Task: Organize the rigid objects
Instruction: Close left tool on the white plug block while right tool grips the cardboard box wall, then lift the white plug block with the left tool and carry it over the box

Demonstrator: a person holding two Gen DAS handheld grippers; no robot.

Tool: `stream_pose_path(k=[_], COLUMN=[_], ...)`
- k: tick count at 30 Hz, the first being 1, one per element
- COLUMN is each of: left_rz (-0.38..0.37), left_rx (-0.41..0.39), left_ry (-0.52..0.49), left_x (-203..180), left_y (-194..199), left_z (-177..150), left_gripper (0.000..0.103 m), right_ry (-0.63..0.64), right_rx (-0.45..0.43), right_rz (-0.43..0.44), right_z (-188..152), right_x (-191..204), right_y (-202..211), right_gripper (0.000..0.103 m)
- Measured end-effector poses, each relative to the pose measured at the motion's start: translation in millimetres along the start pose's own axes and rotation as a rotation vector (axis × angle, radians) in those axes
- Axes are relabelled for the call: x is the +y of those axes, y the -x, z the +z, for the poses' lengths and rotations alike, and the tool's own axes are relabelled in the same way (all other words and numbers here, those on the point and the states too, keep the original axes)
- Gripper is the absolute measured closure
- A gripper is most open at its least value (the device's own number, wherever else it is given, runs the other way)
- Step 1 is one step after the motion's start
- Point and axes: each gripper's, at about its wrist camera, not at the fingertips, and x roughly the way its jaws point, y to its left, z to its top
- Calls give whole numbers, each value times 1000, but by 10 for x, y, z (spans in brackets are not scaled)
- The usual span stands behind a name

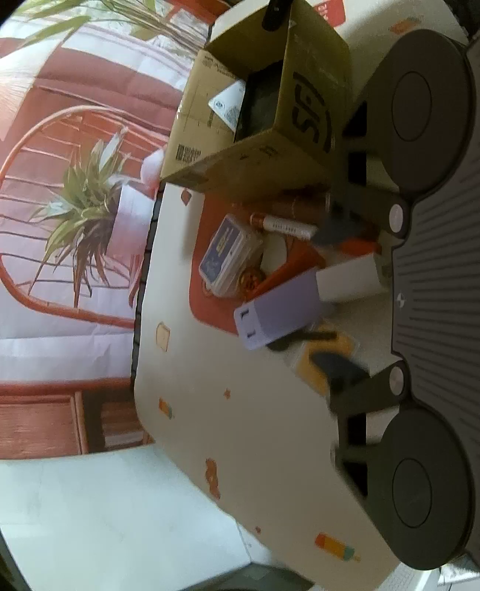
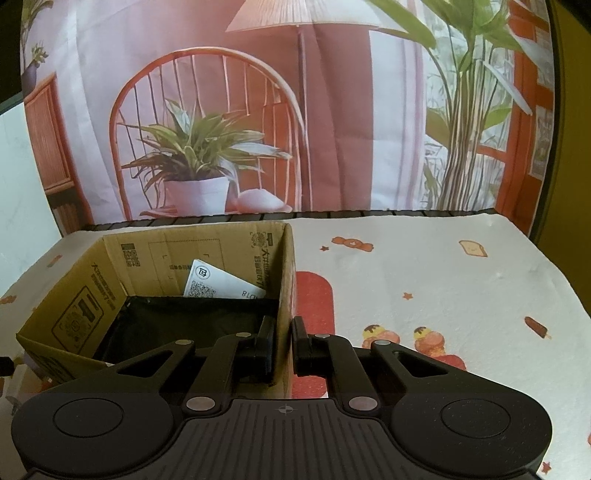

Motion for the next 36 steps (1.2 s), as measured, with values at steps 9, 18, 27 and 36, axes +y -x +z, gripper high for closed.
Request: stream_pose_path(k=[9,18,27,36], left_rz=[-18,-23,-16,-18], left_rx=[41,63,101,141], left_ry=[38,32,53,91], left_x=[35,-13,-15,-1], left_y=[-109,-220,-303,-406], left_z=[-37,-77,-42,-6], left_gripper=[69,69,69,75], right_ry=[-4,-6,-8,-18], right_rx=[-3,-5,-7,-8], right_rz=[3,5,7,15], right_z=[-5,-15,-23,-20], right_x=[1,2,0,10], right_y=[-3,-2,-7,-16], right_gripper=[94,94,94,93])
